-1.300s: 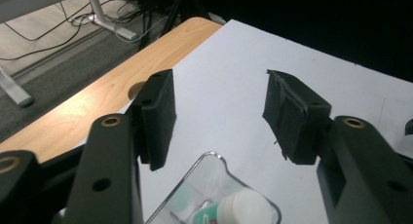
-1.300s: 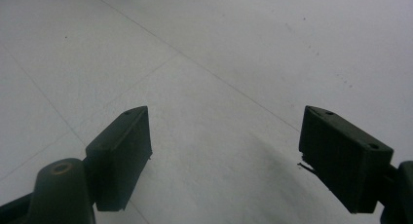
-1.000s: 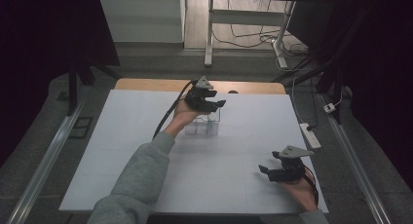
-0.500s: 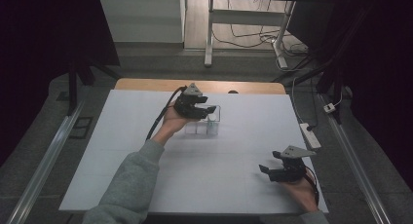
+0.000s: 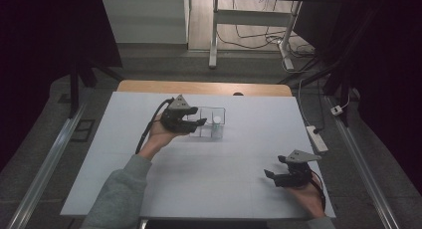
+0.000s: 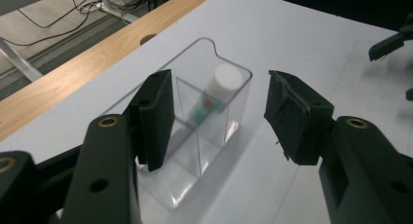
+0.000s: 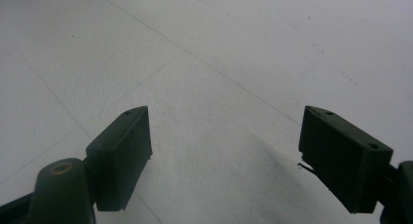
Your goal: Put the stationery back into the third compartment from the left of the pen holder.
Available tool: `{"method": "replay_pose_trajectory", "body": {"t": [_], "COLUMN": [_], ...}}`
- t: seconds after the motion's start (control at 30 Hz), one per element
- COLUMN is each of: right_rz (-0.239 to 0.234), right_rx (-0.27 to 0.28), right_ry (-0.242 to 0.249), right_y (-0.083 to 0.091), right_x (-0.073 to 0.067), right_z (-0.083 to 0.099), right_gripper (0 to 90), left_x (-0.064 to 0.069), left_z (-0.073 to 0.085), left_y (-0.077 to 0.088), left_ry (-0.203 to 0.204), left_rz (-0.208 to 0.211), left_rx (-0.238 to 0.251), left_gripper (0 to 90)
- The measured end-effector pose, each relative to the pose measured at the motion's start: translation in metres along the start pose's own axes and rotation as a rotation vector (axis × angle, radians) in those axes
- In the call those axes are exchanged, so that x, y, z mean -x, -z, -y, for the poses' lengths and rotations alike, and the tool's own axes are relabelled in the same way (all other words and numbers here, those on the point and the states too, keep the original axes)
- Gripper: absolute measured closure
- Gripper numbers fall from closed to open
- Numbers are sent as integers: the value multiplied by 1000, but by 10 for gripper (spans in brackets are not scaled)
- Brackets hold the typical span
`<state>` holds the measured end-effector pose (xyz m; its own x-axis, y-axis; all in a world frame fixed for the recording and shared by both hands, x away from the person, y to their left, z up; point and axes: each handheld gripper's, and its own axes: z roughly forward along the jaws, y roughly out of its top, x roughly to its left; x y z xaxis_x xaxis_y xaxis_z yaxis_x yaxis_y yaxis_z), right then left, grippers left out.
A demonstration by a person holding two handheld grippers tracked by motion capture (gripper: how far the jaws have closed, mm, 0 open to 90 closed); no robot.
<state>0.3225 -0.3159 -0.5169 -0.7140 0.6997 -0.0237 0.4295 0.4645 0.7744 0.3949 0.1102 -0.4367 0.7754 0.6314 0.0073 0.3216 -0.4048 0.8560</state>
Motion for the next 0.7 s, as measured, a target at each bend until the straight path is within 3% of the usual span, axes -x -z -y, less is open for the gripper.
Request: {"method": "replay_pose_trajectory", "body": {"t": [0.27,0.7], "right_rz": [14,9], "right_rx": [4,10], "right_ry": [-7,-6], "right_y": [3,2], "right_x": [1,0], "right_z": [3,2], "right_gripper": [194,195], "left_x": [4,17], "left_z": [32,74], "left_y": [25,58], "left_ry": [34,40], "left_rz": [-26,-76], "left_rx": [-7,-22], "left_gripper": [431,418]}}
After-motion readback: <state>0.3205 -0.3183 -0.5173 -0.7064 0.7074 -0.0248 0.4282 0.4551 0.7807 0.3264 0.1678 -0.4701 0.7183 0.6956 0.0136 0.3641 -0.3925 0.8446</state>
